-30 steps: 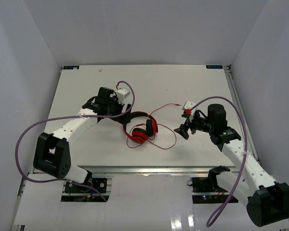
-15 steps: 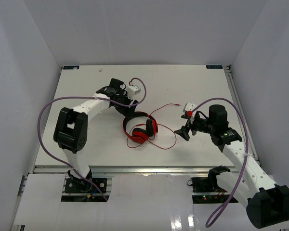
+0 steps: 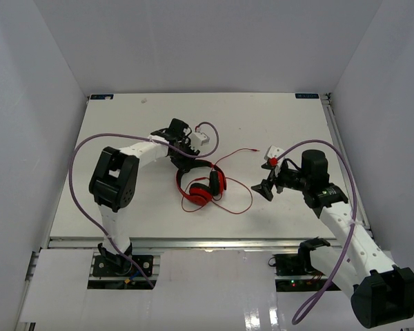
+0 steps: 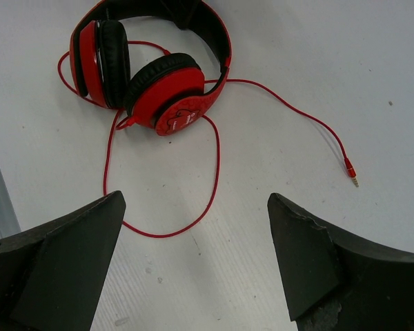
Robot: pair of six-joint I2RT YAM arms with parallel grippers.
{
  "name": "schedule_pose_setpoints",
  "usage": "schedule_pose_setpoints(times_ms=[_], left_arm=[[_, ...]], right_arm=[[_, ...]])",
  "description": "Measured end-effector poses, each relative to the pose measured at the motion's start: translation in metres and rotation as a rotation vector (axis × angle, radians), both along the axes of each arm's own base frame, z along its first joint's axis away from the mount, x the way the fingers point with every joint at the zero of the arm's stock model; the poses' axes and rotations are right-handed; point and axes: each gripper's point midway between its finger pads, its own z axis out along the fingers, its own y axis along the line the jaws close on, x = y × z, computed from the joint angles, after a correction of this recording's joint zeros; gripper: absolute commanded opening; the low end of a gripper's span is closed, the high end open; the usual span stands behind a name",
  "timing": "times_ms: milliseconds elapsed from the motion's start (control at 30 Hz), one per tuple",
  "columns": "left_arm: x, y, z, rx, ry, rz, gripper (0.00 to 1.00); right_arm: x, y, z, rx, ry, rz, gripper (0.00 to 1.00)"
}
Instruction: Wrap the headphones
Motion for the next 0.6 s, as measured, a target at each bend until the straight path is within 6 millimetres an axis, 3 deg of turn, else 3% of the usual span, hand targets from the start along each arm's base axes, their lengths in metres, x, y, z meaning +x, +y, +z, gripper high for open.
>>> schedule_pose_setpoints(times_ms=[100,300,433,533,600], left_arm=[[0.0,-0.003,-0.001,0.045,-0.027,-0.001,0.02],[-0.001,-0.003,0.001,0.049,-0.024,0.061,0.0],[-0.017,0.003,0.011,-0.074,0.045,0.201,0.0],[-0.017,0.019,0.05,-0.241,0.007,0.334,0.0],[-0.032,0.032,0.082,-0.384,-0.023,0.424,0.0]], right_arm=[[0.0,-0.001,0.0,0.001,0.0,-0.004,0.9],[0.001,-0.003,0.001,0.003,-0.002,-0.01,0.91],[0.001,-0.004,0.002,0.002,-0.008,-0.01,0.91],[-0.002,-0.002,0.004,-0.009,-0.004,0.029,0.9],[-0.004,0.004,0.016,-0.012,-0.014,0.092,0.9]])
